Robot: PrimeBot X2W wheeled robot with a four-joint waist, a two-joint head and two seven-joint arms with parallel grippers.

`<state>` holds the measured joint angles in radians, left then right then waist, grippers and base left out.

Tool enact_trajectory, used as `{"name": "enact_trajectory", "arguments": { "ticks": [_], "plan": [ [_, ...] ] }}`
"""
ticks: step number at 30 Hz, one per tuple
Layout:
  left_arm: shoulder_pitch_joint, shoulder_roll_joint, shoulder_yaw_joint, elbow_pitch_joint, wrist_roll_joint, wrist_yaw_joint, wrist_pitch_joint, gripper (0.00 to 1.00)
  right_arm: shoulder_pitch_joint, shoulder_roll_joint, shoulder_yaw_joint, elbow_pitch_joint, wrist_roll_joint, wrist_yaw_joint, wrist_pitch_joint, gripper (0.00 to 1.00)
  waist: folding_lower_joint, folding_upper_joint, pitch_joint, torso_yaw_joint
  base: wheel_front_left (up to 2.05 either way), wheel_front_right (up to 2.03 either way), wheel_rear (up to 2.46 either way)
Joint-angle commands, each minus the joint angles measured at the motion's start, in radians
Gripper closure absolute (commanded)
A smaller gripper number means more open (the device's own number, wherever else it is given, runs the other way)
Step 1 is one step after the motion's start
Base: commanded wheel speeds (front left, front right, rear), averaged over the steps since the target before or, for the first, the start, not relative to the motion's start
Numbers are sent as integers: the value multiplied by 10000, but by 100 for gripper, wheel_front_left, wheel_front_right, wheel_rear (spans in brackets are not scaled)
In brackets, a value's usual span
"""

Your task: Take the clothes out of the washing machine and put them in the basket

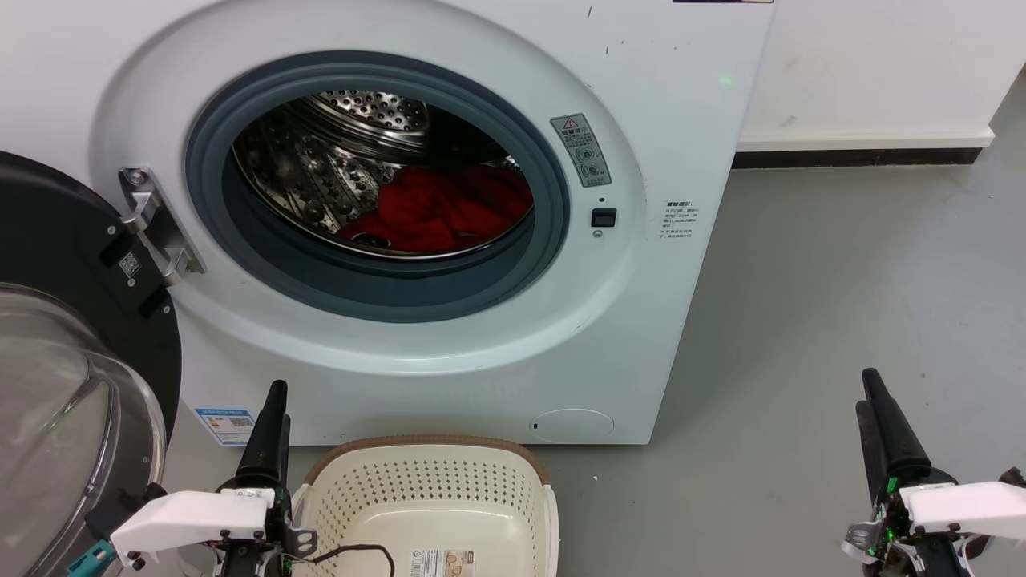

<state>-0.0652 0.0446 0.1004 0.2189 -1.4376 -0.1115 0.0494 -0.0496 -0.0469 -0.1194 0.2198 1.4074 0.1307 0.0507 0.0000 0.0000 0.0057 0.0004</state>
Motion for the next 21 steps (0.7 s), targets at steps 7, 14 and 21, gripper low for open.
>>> {"name": "enact_trajectory", "arguments": {
  "ticks": [7,14,21],
  "plan": [
    [-36,33,-255,-708,1857,348,-375,0,63,-44,46,-863,-2155,0,-383,0,0,0,24,1,0,0,0],
    [57,37,-553,-1022,3378,621,-662,0,220,-45,202,-1413,-3919,0,-672,0,0,0,39,-5,0,0,0],
    [153,41,-756,-1301,4538,861,-930,0,405,-46,427,-1806,-5519,0,-936,0,0,0,44,-15,0,0,0]
  ]
}}
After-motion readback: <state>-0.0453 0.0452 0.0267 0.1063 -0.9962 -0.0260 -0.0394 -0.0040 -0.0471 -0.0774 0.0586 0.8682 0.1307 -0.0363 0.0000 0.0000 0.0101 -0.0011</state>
